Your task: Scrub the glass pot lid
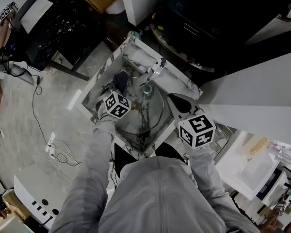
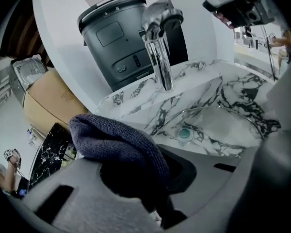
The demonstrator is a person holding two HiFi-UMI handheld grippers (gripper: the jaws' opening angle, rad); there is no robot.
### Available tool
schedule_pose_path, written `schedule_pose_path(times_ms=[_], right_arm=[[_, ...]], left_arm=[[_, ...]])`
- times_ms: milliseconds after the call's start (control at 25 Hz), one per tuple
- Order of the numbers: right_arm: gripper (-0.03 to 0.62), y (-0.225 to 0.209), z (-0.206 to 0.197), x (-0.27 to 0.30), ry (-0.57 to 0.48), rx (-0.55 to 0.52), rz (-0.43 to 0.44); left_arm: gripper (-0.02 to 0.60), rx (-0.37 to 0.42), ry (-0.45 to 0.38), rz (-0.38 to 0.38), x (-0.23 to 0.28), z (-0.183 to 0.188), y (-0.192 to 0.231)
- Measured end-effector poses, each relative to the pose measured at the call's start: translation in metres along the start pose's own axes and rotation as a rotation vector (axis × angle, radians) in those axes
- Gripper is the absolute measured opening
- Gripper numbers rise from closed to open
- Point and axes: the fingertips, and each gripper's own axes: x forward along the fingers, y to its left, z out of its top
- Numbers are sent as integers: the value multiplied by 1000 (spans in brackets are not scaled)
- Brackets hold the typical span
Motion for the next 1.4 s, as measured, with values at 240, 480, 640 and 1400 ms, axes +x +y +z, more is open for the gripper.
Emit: schedule_pose_path(times_ms=[240, 480, 640, 1400], right_arm=[[35, -10, -8, 2, 13, 15, -3], [35, -19, -24, 4, 40, 39, -2], [35, -23, -29, 2, 47, 55, -8], [35, -24, -39, -6, 70, 38, -15]], left_arm=[[67, 148, 70, -25, 30, -1, -24], [67, 96, 107, -93, 49, -6, -53], [67, 54, 129, -116, 56, -10, -62], [67, -240, 49, -197, 65, 32, -99]])
